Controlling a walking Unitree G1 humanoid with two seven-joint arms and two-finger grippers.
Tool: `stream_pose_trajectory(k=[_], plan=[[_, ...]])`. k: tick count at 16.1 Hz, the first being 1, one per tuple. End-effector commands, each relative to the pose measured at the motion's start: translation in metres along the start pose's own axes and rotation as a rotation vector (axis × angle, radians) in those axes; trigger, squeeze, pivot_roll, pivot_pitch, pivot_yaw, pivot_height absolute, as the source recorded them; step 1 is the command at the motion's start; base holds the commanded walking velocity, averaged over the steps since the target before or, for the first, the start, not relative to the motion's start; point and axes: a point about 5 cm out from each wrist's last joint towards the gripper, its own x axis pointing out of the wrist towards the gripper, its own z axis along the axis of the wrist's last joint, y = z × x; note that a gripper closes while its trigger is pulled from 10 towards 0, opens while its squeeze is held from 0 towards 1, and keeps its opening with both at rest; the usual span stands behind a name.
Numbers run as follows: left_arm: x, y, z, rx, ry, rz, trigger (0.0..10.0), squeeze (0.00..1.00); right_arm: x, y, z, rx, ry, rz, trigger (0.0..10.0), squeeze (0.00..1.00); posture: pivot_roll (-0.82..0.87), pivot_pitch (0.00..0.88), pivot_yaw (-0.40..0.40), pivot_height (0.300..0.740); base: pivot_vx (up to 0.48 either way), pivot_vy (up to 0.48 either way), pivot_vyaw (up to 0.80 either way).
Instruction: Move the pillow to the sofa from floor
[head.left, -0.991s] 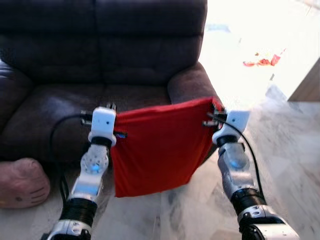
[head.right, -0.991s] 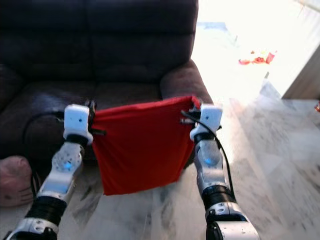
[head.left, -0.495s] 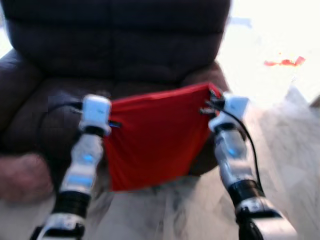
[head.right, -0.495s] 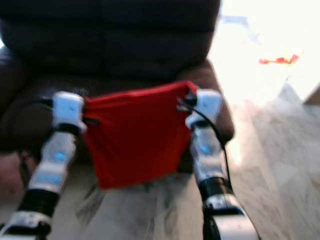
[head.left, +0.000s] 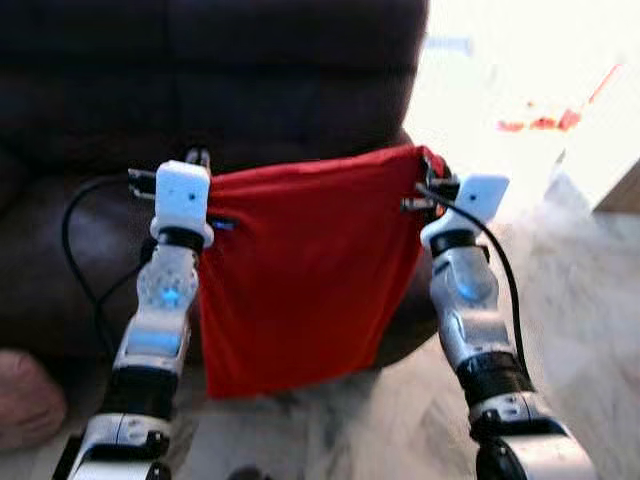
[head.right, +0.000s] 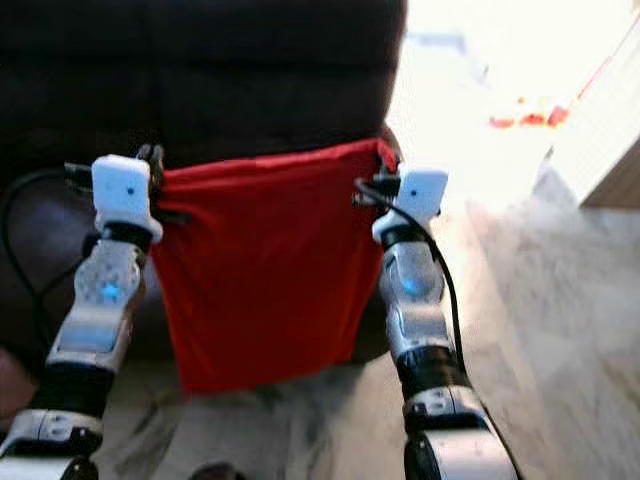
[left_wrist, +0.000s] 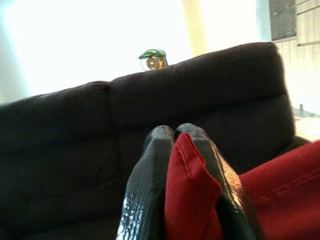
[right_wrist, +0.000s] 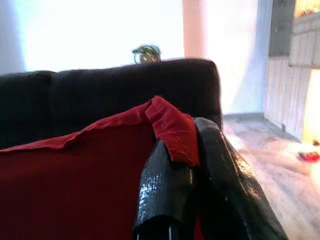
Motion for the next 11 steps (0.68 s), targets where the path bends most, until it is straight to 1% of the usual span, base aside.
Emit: stream_pose_trajectory(k=[1,4,6,7,9,11], plan=[[0.011,-0.001,0.025,-0.014,-0.098,-0.005,10.0,0.0,0.011,-0.009,0.034,0.001,-0.139,-0.027,10.0,0.0,0.13,0.038,-0.073,0.74,0.36,0.0,0.0],[0.02,0.004,0.041,-0.002,-0.14,-0.01,10.0,0.0,0.016,-0.008,0.045,0.01,-0.164,-0.024,10.0,0.0,0.13,0.038,-0.074,0.74,0.361,0.0,0.0],[0.031,0.014,0.061,0.012,-0.202,0.01,10.0,0.0,0.024,-0.004,0.066,0.012,-0.228,-0.013,10.0,0.0,0.14,0.037,-0.074,0.74,0.362,0.0,0.0],[0.033,0.016,0.064,0.017,-0.212,0.015,10.0,0.0,0.026,-0.003,0.071,0.012,-0.242,-0.009,10.0,0.0,0.14,0.037,-0.074,0.74,0.36,0.0,0.0],[0.04,0.023,0.077,0.032,-0.241,0.029,10.0,0.0,0.035,0.003,0.096,0.02,-0.305,0.024,10.0,0.0,0.13,0.032,-0.075,0.74,0.36,0.0,0.0],[0.042,0.026,0.082,0.035,-0.257,0.039,10.0,0.0,0.038,0.005,0.104,0.022,-0.33,0.037,10.0,0.0,0.14,0.031,-0.077,0.74,0.356,0.0,0.0]])
